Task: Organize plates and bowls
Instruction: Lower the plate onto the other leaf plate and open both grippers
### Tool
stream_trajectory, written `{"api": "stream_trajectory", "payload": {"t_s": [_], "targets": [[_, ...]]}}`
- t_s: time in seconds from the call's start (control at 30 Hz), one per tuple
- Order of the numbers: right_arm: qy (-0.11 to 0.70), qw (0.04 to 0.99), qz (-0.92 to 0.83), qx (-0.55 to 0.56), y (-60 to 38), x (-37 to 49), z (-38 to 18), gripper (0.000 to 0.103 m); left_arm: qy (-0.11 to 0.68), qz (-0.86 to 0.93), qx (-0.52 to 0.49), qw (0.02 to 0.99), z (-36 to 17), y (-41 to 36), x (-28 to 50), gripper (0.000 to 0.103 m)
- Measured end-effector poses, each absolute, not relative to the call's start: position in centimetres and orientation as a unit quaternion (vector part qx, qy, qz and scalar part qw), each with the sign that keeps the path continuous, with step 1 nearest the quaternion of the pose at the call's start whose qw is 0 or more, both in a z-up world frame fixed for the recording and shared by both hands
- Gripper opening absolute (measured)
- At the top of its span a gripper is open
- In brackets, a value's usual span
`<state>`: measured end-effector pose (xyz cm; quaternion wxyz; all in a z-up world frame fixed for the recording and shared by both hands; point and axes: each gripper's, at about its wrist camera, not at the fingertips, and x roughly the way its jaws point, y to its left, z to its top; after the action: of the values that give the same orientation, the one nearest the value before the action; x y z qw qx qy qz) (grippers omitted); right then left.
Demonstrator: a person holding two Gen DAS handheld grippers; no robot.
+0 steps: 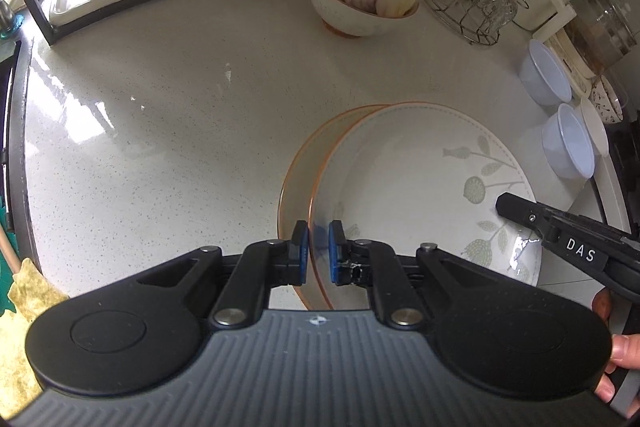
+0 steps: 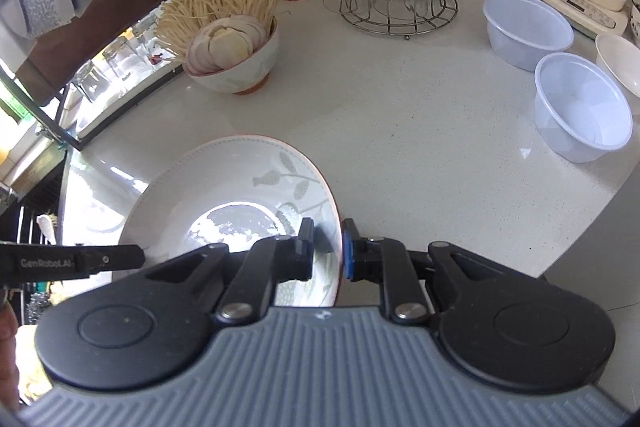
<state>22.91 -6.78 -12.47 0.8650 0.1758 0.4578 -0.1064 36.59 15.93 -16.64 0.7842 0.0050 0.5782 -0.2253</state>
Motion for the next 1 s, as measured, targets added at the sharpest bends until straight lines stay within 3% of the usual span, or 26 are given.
{"api": "stream_trajectory", "payload": {"t_s": [0.37, 0.7, 1.0], "targets": [[0.459, 0.869, -0.125, 0.138, -5.9, 23.3, -13.5, 0.022, 0.575, -0.234, 0.034, 0.783, -17.5, 14.9, 37.0, 0.013], [0.462, 0.861, -0.129, 0.169, -6.2, 24.1, -14.0, 0.025, 0.574, -0.238, 0.010, 0.783, -17.1, 15.6, 37.8, 0.013], [0.471, 0.851, -0.130, 0.194, -6.2, 24.5, -14.6, 0.027, 0.590, -0.259, -0.035, 0.764, -17.0, 17.0, 38.5, 0.028]]}}
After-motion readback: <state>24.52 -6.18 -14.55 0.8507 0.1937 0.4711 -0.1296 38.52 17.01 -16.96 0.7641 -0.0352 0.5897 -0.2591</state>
